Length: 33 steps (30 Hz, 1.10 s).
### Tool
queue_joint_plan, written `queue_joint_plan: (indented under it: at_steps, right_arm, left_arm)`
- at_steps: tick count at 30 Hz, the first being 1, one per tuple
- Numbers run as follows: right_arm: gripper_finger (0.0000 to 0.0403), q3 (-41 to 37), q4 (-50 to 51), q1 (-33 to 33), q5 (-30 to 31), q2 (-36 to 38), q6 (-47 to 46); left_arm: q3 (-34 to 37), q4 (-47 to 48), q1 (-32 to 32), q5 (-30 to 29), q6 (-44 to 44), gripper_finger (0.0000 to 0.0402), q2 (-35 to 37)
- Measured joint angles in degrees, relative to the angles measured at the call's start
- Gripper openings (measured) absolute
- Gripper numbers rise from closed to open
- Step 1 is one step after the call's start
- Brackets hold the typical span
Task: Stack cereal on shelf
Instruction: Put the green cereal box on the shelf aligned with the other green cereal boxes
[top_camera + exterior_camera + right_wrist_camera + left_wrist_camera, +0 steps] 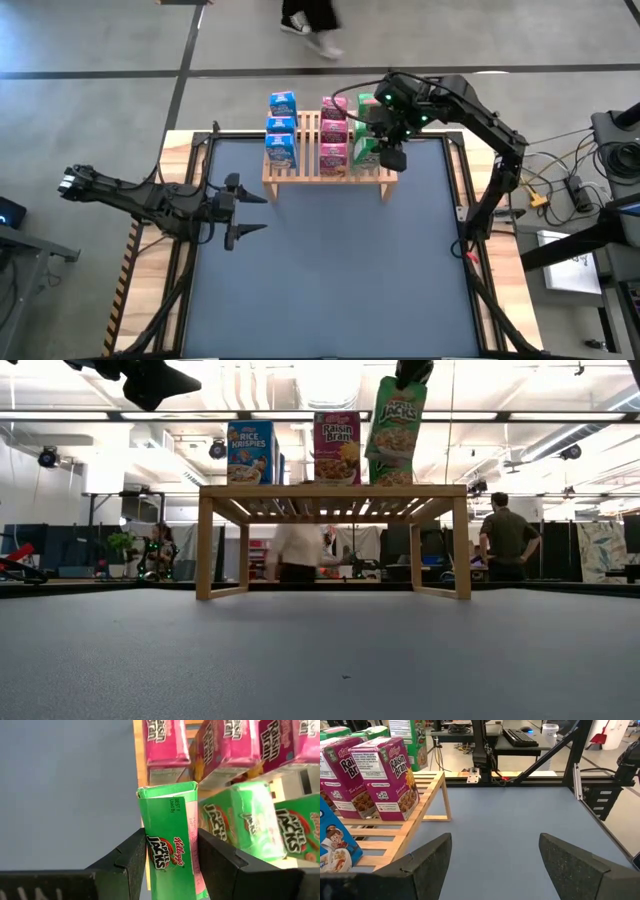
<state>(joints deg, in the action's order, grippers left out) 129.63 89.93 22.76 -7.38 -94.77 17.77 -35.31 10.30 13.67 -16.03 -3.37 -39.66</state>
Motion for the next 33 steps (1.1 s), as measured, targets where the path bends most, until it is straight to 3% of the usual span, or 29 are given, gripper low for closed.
queue_joint_plan:
  at_steps: [9,18,28,33]
  right_arm:
    - [0.0151,-12.89,-0.48,-0.11,-0.58,9.44,-2.37]
    - [0.0151,-28.66,-12.34,-0.24,-1.59,19.86,-2.78]
    - [0.0151,-25.87,-12.13,-0.24,-1.40,13.92,1.60]
    - [0.0151,-21.53,-9.96,-0.01,1.61,10.15,3.93]
  left_arm:
    - [0.00,-0.02,-0.02,0.04,-0.36,0.0284,-0.11]
    - [0.00,-0.76,0.00,0.04,-0.38,0.0284,-0.39]
    - [0.00,-3.26,-0.02,0.00,-0.40,0.0284,-1.63]
    - [0.00,-3.36,-0.02,0.00,-0.79,0.0284,-2.13]
